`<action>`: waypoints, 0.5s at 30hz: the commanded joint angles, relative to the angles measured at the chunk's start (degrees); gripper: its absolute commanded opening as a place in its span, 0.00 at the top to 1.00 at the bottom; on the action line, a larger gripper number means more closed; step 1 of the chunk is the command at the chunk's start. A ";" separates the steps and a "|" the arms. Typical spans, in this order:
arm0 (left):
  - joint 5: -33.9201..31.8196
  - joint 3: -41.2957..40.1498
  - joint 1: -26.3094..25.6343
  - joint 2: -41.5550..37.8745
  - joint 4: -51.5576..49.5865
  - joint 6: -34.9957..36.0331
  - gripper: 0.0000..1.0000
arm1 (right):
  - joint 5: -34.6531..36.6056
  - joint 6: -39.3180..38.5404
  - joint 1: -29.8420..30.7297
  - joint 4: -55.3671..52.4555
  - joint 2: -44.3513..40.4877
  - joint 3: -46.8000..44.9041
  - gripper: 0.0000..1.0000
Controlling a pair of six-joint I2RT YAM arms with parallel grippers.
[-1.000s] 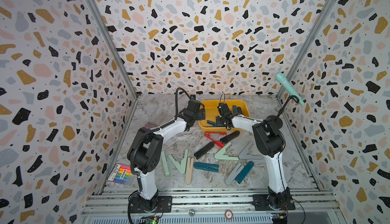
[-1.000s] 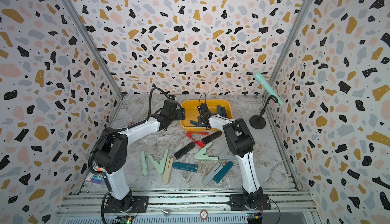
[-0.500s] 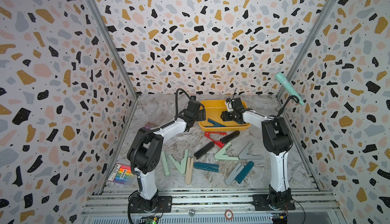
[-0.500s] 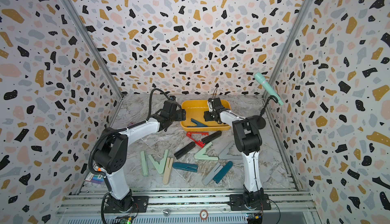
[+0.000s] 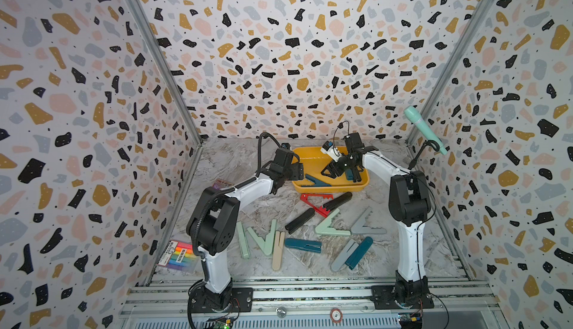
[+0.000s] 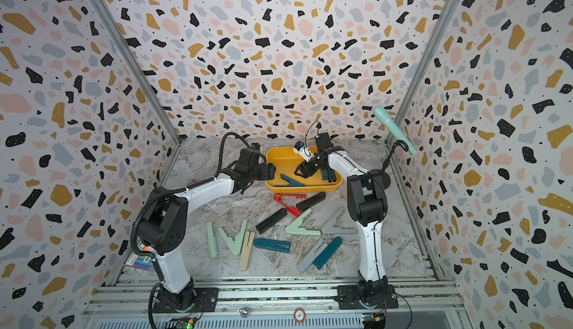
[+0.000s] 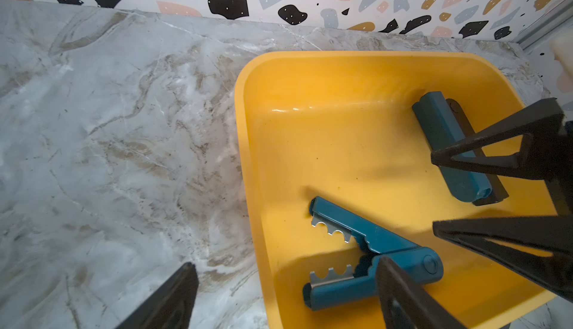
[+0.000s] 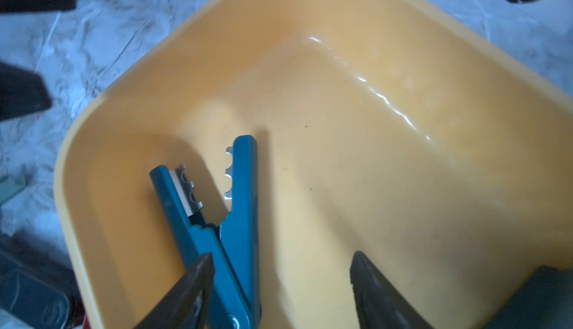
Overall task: Put the pruning pliers into the storage box
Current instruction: Adjust the pruning pliers in the storage box.
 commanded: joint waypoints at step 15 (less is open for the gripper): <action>6.91 -0.45 1.82 0.55 0.96 0.17 0.11 | 3.26 -17.43 4.20 -12.96 1.16 -2.34 0.31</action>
